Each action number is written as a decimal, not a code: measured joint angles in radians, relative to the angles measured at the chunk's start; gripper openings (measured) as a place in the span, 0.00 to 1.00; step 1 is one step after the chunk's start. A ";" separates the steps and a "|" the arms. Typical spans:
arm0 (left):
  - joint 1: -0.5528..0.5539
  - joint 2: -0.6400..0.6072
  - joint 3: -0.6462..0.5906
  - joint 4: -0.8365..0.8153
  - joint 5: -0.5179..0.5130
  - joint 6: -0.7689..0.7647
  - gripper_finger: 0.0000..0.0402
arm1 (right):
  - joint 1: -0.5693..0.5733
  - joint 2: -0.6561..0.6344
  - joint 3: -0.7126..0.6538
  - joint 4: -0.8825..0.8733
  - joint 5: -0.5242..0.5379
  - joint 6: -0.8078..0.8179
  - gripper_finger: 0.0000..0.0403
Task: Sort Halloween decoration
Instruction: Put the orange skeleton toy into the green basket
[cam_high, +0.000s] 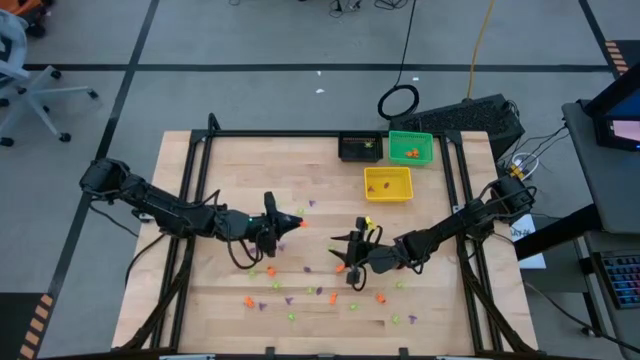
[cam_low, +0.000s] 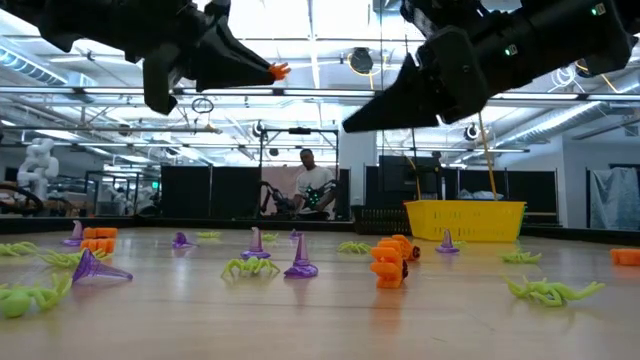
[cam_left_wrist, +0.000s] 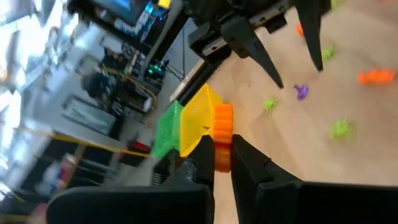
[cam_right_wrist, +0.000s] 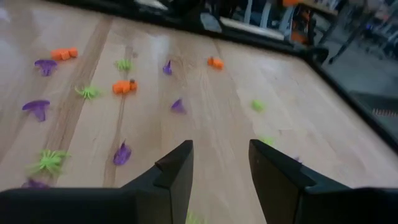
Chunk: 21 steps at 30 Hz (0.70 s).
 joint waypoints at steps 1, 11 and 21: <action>0.000 0.000 0.000 0.000 0.000 -0.048 0.05 | -0.003 0.000 0.000 0.020 0.000 -0.019 0.36; 0.000 0.000 0.000 -0.023 0.003 -0.394 0.05 | -0.064 0.000 0.001 0.190 0.001 -0.084 0.36; 0.000 0.000 0.000 -0.053 0.058 -0.553 0.05 | -0.162 0.000 0.049 0.183 -0.213 0.033 0.36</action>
